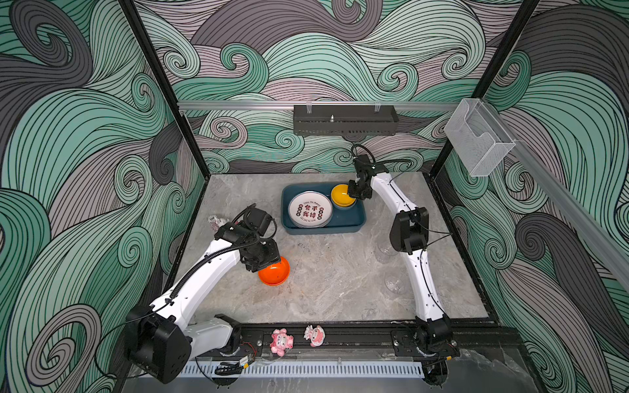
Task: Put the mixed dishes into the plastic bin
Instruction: 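Lower the yellow bowl into the bin beside the blue bowl and open, then grip the orange bowl rim with the left gripper while the right approaches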
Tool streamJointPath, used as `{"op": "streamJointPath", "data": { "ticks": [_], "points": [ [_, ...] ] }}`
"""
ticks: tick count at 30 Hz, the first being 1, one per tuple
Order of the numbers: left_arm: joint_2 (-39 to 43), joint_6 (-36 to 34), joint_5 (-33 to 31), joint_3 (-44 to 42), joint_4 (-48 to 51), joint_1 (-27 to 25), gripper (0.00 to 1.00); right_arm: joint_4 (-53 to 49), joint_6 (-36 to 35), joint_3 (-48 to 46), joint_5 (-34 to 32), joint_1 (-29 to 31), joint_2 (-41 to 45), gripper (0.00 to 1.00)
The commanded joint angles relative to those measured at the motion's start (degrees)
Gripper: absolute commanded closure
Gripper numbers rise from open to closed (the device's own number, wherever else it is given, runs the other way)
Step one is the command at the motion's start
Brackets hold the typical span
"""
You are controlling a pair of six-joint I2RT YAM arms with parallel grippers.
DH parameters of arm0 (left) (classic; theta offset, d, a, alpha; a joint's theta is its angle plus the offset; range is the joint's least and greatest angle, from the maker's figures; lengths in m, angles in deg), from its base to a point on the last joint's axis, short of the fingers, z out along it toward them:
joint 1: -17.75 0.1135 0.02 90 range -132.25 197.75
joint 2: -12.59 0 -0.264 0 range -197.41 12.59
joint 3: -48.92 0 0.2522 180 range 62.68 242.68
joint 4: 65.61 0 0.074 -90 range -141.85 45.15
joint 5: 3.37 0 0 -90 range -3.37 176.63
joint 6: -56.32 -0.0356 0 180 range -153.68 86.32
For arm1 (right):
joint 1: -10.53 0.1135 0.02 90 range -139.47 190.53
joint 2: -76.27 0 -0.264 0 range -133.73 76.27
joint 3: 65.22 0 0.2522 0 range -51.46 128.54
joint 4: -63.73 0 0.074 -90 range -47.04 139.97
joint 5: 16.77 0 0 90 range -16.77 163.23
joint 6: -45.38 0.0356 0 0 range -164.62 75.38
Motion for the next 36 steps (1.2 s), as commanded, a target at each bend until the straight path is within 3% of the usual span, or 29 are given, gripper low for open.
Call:
{"op": "streamJointPath", "data": {
  "ticks": [1,22,27,36],
  "points": [
    [0.28,0.76,-0.22,-0.14,1.76,0.4,0.45,-0.51,0.45,-0.17,-0.76,-0.01,1.73,0.75],
    [4.71,0.94,-3.36,-1.34,2.78,1.15,0.44,-0.46,-1.51,-10.94,-1.29,0.82,17.34,0.71],
    [6.36,0.94,-4.94,-2.15,3.0,1.74,0.44,0.31,-1.74,-15.87,2.15,1.74,21.68,0.71],
    [8.66,2.23,-7.64,-4.65,3.29,2.46,0.43,11.23,0.79,-34.98,14.26,2.93,33.46,0.68]
  ]
}}
